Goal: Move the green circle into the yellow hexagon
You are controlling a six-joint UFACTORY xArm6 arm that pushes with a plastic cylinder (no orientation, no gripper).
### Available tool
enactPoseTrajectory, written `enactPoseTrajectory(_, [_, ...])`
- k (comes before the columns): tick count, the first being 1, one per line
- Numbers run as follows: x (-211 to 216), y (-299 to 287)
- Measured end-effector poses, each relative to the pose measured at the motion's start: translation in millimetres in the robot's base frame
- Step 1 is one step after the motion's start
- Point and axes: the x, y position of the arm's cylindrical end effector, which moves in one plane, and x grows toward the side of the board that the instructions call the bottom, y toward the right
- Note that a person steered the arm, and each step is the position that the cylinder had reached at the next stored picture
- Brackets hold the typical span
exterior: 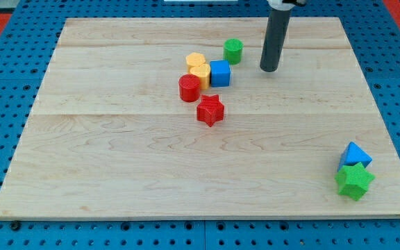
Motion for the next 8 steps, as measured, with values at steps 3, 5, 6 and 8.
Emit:
enactPoseTrajectory(3, [-60.6, -33.3])
enactPoseTrajectory(5, [-38.8, -60.8])
enactPoseTrajectory(6, [-33.0, -73.5])
enactPoseTrajectory(8, [-34.4, -82.9])
